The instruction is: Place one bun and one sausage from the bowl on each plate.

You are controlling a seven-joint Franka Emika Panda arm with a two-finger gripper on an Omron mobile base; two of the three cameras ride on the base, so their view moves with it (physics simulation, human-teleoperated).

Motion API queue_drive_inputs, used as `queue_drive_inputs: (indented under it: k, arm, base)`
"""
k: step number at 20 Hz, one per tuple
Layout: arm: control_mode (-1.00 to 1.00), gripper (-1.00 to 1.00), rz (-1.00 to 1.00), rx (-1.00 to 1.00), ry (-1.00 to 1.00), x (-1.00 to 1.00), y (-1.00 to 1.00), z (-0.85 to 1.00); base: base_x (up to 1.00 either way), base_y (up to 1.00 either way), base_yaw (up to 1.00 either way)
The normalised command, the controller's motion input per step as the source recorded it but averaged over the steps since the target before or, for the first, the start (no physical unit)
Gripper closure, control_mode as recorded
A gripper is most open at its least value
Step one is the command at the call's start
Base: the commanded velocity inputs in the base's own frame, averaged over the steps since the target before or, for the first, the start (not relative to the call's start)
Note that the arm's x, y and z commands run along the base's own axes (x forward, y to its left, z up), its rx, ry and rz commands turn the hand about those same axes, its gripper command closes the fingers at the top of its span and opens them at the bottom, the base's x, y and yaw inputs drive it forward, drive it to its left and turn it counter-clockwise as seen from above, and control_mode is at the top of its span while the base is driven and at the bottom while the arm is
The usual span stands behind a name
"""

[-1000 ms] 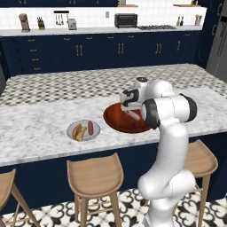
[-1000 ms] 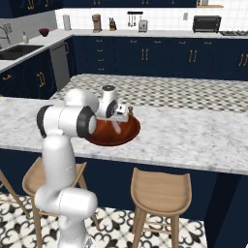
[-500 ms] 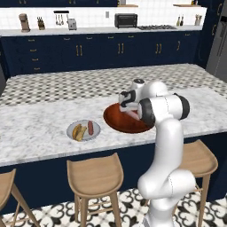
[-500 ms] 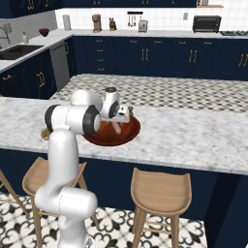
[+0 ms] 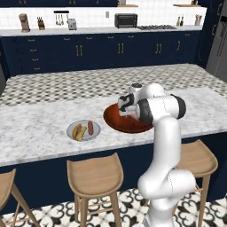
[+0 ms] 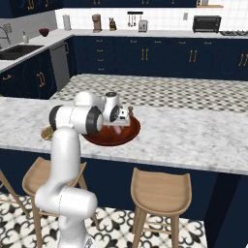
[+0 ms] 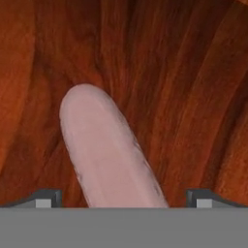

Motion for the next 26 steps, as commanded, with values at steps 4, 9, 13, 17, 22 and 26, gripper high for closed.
queue_drive_inputs:
  k: [4, 9, 13, 17, 22, 26]
  arm:
    - [-1.00, 1.00, 0.00, -0.02, 0.00, 0.02, 0.00, -0.32]
    - [-1.00, 1.00, 0.00, 0.00, 0.00, 0.00, 0.00, 0.00]
    - [-1.00, 1.00, -0.05, 0.00, 0.00, -0.06, 0.00, 0.30]
    - [-1.00, 1.00, -0.17, -0.02, 0.01, -0.68, 0.03, 0.43]
    - [-1.00, 1.00, -0.24, 0.04, 0.00, -0.70, -0.03, 0.59]
    - [-1.00, 1.00, -0.25, 0.08, 0.00, -1.00, -0.01, 0.47]
  base:
    - [0.00, 0.00, 0.00]
    - [0.00, 0.00, 0.00]
    - [0.00, 0.00, 0.00]
    - [0.00, 0.00, 0.00]
    - [0.00, 0.00, 0.00]
    - [0.00, 0.00, 0.00]
